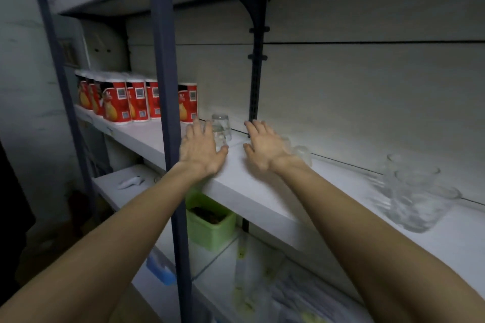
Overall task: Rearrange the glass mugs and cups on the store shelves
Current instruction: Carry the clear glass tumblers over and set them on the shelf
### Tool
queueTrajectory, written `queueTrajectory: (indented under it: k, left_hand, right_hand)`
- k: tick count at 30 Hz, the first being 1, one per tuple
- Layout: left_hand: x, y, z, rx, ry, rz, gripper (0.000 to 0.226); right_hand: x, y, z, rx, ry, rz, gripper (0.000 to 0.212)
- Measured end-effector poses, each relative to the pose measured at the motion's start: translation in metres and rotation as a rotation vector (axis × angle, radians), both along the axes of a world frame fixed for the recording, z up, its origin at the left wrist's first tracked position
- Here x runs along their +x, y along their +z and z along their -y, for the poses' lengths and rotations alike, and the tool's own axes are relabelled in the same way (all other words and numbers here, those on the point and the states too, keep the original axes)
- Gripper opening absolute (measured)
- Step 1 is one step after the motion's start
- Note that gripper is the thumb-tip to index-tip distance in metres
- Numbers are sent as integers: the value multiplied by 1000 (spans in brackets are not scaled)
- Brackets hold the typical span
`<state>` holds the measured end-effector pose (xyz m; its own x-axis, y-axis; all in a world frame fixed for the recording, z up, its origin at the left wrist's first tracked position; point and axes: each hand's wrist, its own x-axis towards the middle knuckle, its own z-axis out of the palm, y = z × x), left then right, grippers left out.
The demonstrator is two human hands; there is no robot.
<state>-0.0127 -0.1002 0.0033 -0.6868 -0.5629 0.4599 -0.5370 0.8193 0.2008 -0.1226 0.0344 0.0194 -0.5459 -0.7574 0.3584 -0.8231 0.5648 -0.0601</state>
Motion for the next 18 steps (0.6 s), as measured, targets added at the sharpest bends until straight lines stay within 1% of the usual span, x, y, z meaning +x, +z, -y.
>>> queueTrajectory:
  k: [5, 9, 11, 13, 16, 18]
  left_hand:
    - [-35, -2, 28, 96, -94, -56, 86]
    - [-48, -11, 53, 170, -107, -103, 70]
    - [-52, -12, 58, 217, -100, -139, 66]
    - [-55, -13, 58, 232, -99, -168, 67]
    - [-57, -16, 57, 239, -96, -200, 74]
    - [-58, -18, 59, 262, -80, -223, 80]
  right_hand:
    - [-43, 13, 69, -56, 30, 84, 61]
    - [-74, 27, 116, -152, 39, 203, 56]
    - [-85, 30, 138, -163, 48, 258, 59]
    - [-95, 32, 157, -156, 58, 340, 66]
    - [-110, 26, 175, -104, 52, 465, 74]
    - [-118, 17, 180, -75, 25, 498, 78]
